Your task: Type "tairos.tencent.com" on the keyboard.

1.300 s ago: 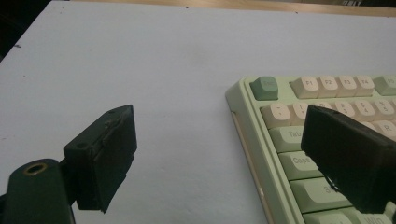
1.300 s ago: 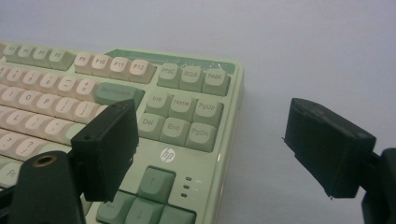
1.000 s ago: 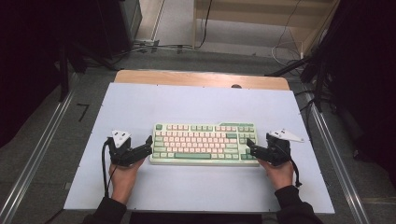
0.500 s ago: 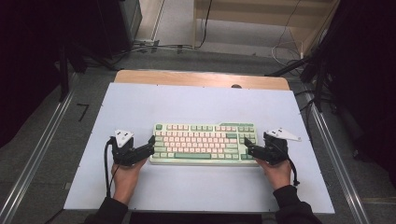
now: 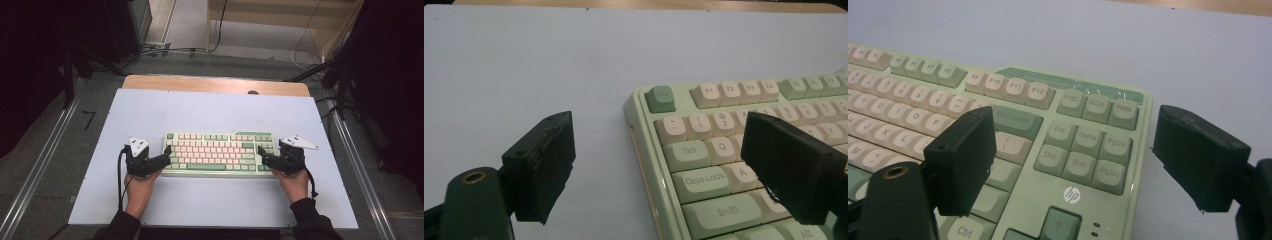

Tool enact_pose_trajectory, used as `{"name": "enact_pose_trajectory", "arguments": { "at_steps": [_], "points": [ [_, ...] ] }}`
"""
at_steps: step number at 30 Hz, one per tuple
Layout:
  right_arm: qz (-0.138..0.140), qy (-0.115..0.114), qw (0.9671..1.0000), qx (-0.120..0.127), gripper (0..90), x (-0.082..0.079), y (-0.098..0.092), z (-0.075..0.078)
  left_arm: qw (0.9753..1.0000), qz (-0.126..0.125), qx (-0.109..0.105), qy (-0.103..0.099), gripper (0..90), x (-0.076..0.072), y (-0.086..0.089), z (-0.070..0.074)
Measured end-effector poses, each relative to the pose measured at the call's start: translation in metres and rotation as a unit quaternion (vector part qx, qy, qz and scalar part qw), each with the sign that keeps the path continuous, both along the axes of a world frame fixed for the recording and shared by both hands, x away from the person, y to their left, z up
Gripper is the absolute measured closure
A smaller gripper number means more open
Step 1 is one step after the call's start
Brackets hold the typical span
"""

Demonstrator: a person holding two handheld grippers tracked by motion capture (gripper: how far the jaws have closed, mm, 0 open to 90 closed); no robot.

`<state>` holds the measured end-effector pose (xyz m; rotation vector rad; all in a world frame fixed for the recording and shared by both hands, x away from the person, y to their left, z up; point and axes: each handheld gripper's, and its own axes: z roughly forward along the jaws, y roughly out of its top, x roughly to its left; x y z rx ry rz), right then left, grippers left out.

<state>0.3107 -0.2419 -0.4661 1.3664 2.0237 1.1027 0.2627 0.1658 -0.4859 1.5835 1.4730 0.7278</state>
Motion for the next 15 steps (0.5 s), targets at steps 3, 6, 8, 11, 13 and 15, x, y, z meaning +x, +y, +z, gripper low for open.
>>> {"name": "enact_pose_trajectory", "arguments": {
  "at_steps": [3, 6, 8, 11, 13, 15],
  "points": [
    [0.004, -0.002, 1.0, -0.002, 15.8, 0.0, 0.003, 0.0, 1.0, -0.001, 0.001, 0.0, 15.0, 0.002, -0.003, 0.0],
    [0.006, 0.0, 1.0, -0.003, 16.3, 0.001, 0.006, -0.001, 1.0, -0.005, 0.003, -0.001, 15.0, 0.003, -0.006, 0.0],
    [0.009, -0.001, 1.0, -0.003, 16.4, 0.002, 0.007, -0.001, 1.0, -0.006, 0.003, -0.001, 15.5, 0.004, -0.008, 0.0],
    [0.012, 0.0, 0.9999, -0.004, 16.6, 0.002, 0.01, -0.001, 1.0, -0.008, 0.003, -0.002, 16.4, 0.005, -0.01, 0.0],
    [0.016, 0.0, 0.9999, -0.005, 16.7, 0.002, 0.012, -0.002, 1.0, -0.008, 0.0, -0.003, 16.6, 0.005, -0.011, 0.0],
    [0.019, -0.001, 0.9998, -0.007, 16.7, 0.002, 0.014, -0.002, 0.9999, -0.009, -0.003, -0.004, 17.9, 0.006, -0.011, 0.0]
  ]
}}
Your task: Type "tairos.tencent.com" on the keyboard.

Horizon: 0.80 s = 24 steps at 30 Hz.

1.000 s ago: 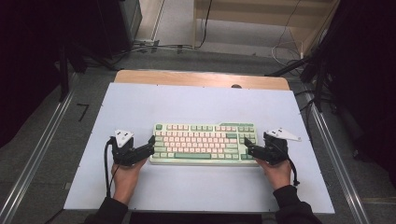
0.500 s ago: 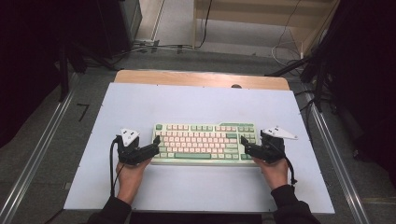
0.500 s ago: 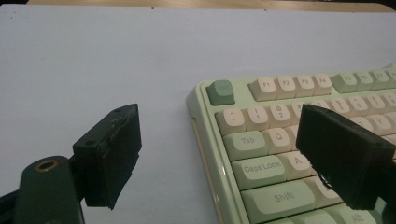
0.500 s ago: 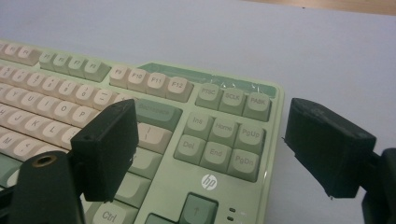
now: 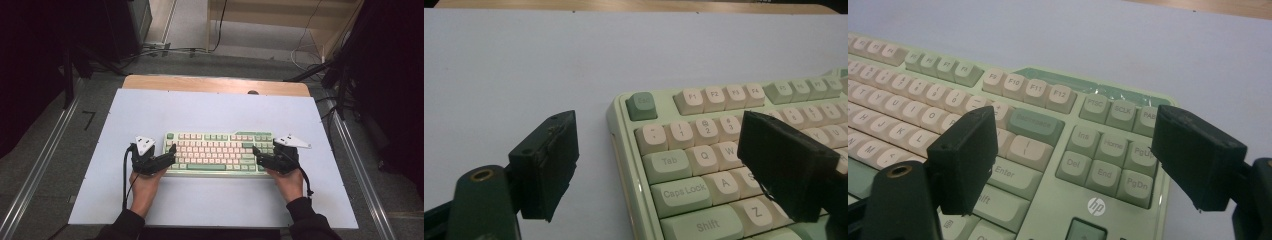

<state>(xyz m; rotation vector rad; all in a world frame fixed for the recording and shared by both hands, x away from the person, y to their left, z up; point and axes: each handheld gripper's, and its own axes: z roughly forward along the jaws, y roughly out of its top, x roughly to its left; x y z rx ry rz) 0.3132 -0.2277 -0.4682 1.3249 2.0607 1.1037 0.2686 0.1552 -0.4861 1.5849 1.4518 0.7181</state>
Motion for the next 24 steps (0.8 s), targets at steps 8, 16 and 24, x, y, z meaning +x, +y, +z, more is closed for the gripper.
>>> {"name": "enact_pose_trajectory", "arguments": {
  "at_steps": [8, 16, 24],
  "points": [
    [0.009, -0.001, 1.0, -0.001, 17.5, 0.001, 0.006, 0.0, 1.0, -0.006, -0.005, 0.001, 19.3, 0.002, -0.003, 0.001],
    [0.018, 0.0, 0.9998, -0.001, 19.1, 0.002, 0.012, 0.0, 0.9996, -0.024, -0.004, 0.011, 19.8, 0.007, -0.011, 0.001],
    [0.029, -0.005, 0.9995, -0.008, 20.5, 0.003, 0.021, 0.0, 0.9995, -0.032, 0.0, 0.008, 20.8, 0.011, -0.019, 0.002]
  ]
}}
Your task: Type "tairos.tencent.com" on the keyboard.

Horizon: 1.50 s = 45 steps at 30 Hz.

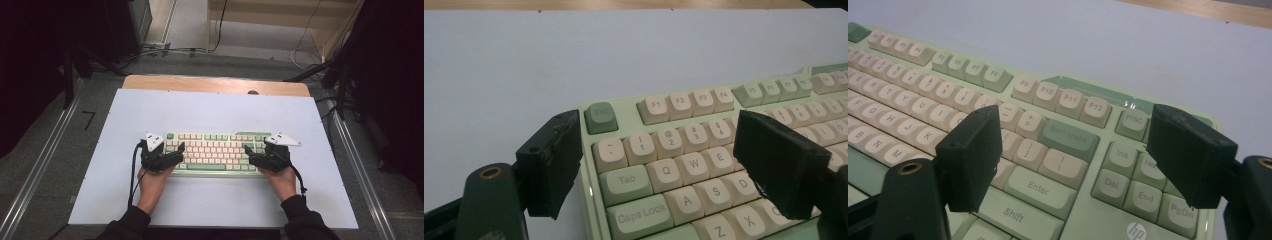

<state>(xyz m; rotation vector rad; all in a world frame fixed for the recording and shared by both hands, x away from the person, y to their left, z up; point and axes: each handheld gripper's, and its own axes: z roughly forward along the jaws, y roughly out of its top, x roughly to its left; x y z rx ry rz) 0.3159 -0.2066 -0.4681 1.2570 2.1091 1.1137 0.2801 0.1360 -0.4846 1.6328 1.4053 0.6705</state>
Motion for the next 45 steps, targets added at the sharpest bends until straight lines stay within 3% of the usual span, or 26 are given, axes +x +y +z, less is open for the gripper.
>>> {"name": "enact_pose_trajectory", "arguments": {
  "at_steps": [11, 25, 37, 45],
  "points": [
    [0.012, -0.002, 0.9999, -0.003, 22.5, 0.0, 0.009, 0.0, 1.0, -0.004, -0.004, -0.008, 23.5, 0.004, -0.006, 0.002],
    [0.02, -0.007, 0.9998, -0.002, 28.7, 0.002, 0.017, 0.0, 0.9995, -0.031, -0.005, -0.009, 27.0, 0.01, -0.024, 0.002],
    [0.031, -0.005, 0.9995, -0.002, 40.9, 0.002, 0.018, -0.001, 0.9983, -0.057, -0.004, -0.01, 48.0, 0.011, -0.029, 0.001],
    [0.034, 0.004, 0.9994, 0.005, 55.7, 0.002, 0.017, -0.001, 0.9978, -0.066, -0.004, -0.002, 66.3, 0.01, -0.028, 0.002]
  ]
}}
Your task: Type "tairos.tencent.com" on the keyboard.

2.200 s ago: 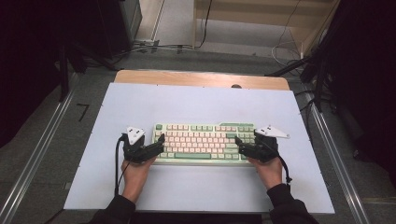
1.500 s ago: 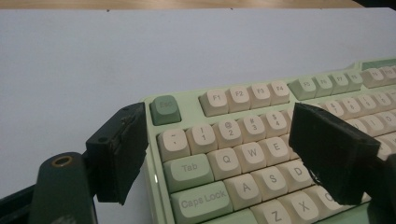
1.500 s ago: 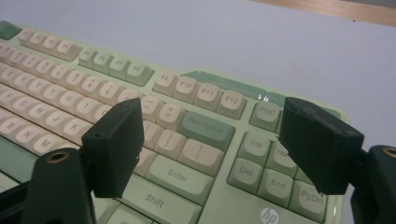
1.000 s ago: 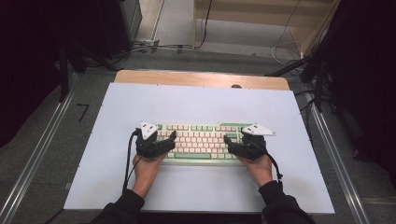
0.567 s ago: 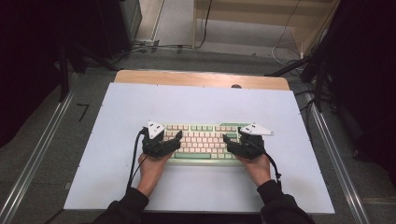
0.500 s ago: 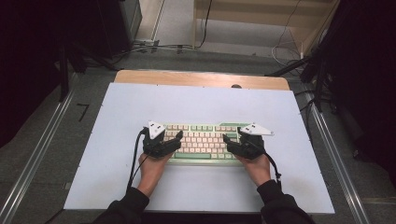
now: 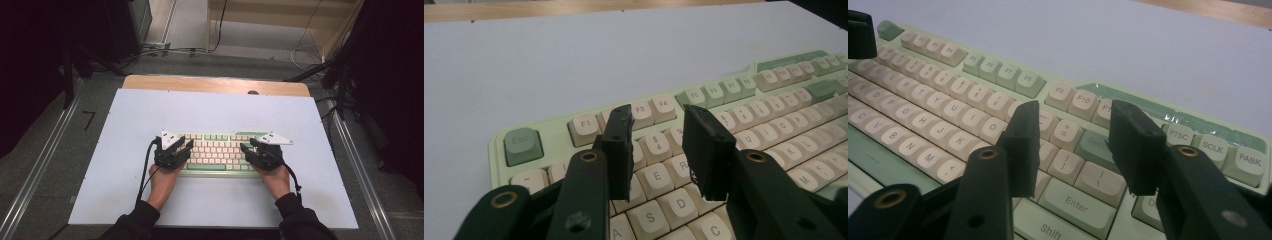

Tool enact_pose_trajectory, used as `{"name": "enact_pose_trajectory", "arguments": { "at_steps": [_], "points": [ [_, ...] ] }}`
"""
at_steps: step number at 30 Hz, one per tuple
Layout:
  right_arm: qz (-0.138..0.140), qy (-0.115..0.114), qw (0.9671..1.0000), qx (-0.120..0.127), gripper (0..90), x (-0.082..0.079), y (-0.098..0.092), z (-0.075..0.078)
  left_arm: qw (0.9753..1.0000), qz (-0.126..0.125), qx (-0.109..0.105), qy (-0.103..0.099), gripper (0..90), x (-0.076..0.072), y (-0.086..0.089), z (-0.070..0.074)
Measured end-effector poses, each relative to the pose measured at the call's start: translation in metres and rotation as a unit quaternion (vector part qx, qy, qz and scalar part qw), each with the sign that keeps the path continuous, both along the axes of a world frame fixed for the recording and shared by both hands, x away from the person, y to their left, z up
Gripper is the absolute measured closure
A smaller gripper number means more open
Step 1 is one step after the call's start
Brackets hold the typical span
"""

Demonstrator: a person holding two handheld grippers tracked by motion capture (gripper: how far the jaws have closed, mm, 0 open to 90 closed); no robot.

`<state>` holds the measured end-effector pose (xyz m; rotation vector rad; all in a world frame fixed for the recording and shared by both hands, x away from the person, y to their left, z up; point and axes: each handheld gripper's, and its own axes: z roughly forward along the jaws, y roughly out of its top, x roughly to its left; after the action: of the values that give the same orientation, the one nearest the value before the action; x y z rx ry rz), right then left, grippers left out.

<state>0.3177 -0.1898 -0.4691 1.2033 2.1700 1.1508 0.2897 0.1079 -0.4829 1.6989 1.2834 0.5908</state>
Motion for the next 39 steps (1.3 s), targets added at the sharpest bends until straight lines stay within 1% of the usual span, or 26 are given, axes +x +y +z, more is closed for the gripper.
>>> {"name": "enact_pose_trajectory", "arguments": {
  "at_steps": [1, 2, 3, 4, 5, 7, 9, 10, 11, 12, 17, 20, 21, 22, 23, 25, 27, 31, 34, 35, 39],
  "points": [
    [0.0, 0.0, 1.0, 0.0, 55.7, 0.0, 0.0, 0.0, 1.0, 0.0, 0.0, 0.0, 68.1, 0.0, 0.0, 0.0],
    [0.0, 0.001, 1.0, 0.001, 59.6, 0.0, -0.0002, 0.0001, 1.0, -0.001, -0.002, 0.001, 68.1, 0.0, 0.0003, 0.0],
    [-0.003, 0.002, 1.0, 0.001, 67.0, -0.0002, -0.0006, 0.0002, 1.0, -0.002, -0.001, 0.002, 72.2, 0.0, 0.0004, 0.0],
    [-0.003, 0.002, 1.0, 0.001, 67.0, -0.0002, -0.0006, 0.0002, 1.0, -0.001, -0.002, 0.004, 72.2, 0.0, 0.0004, -0.0002],
    [-0.006, 0.001, 1.0, 0.0, 75.7, -0.0005, -0.0006, 0.0004, 1.0, 0.0, 0.0, 0.006, 76.1, 0.0001, 0.0004, -0.0004],
    [-0.007, -0.001, 1.0, 0.0, 82.6, -0.0007, -0.0008, 0.0008, 1.0, 0.002, 0.004, 0.008, 80.0, 0.0002, 0.0004, -0.0006],
    [-0.01, -0.001, 1.0, -0.001, 87.0, -0.0011, -0.0011, 0.0011, 0.9999, 0.006, 0.005, 0.01, 83.9, 0.0004, 0.0002, -0.0007],
    [-0.01, -0.001, 1.0, -0.001, 87.0, -0.0011, -0.0011, 0.0011, 0.9999, 0.006, 0.005, 0.01, 86.5, 0.0004, 0.0002, -0.0007],
    [-0.009, -0.002, 1.0, 0.0, 87.2, -0.0009, -0.0015, 0.0012, 0.9999, 0.008, 0.006, 0.011, 86.5, 0.0004, 0.0005, -0.0007],
    [-0.01, -0.001, 0.9999, 0.003, 87.3, -0.0005, -0.0024, 0.0014, 0.9999, 0.01, 0.006, 0.011, 90.0, 0.0005, 0.0008, -0.0006],
    [-0.022, 0.004, 0.9998, 0.004, 87.3, 0.0003, -0.0034, 0.0011, 0.9996, 0.019, 0.005, 0.022, 90.0, 0.0024, 0.0019, -0.0015],
    [-0.022, 0.005, 0.9997, 0.004, 87.4, 0.0006, -0.0039, 0.001, 0.9995, 0.019, 0.005, 0.023, 90.0, 0.0028, 0.0026, -0.0014],
    [-0.02, 0.004, 0.9998, 0.006, 87.4, 0.0006, -0.0042, 0.0012, 0.9996, 0.014, -0.005, 0.023, 90.0, 0.0029, 0.0032, -0.0009],
    [-0.02, 0.003, 0.9998, 0.007, 87.4, 0.0002, -0.0041, 0.0015, 0.9996, 0.014, -0.005, 0.023, 90.0, 0.0029, 0.0032, -0.0009],
    [-0.019, 0.001, 0.9998, 0.007, 87.4, 0.0, -0.0041, 0.0015, 0.9996, 0.013, -0.01, 0.022, 90.0, 0.0029, 0.0035, -0.0004],
    [-0.017, 0.001, 0.9998, 0.007, 87.4, -0.0003, -0.0046, 0.0014, 0.9997, 0.012, -0.008, 0.021, 90.0, 0.0027, 0.0035, -0.0002],
    [-0.016, -0.001, 0.9998, 0.008, 87.4, -0.0003, -0.0053, 0.0008, 0.9998, 0.009, 0.0, 0.017, 90.0, 0.0017, 0.0025, 0.0001],
    [-0.015, 0.0, 0.9998, 0.012, 87.4, -0.0002, -0.0066, 0.0008, 0.9998, 0.003, -0.001, 0.02, 90.0, 0.0014, 0.0017, 0.0004],
    [-0.013, -0.001, 0.9998, 0.014, 87.4, 0.0005, -0.0082, 0.0007, 0.9997, -0.005, 0.002, 0.024, 90.0, 0.0016, 0.0002, 0.0],
    [-0.013, 0.002, 0.9998, 0.017, 87.4, 0.0007, -0.0088, 0.0006, 0.9996, -0.008, 0.003, 0.026, 90.0, 0.0017, 0.0, 0.0001],
    [-0.013, 0.002, 0.9998, 0.017, 87.4, 0.0005, -0.0089, 0.0008, 0.9996, -0.011, -0.003, 0.027, 90.0, 0.0014, -0.0006, 0.0006]
  ]
}}
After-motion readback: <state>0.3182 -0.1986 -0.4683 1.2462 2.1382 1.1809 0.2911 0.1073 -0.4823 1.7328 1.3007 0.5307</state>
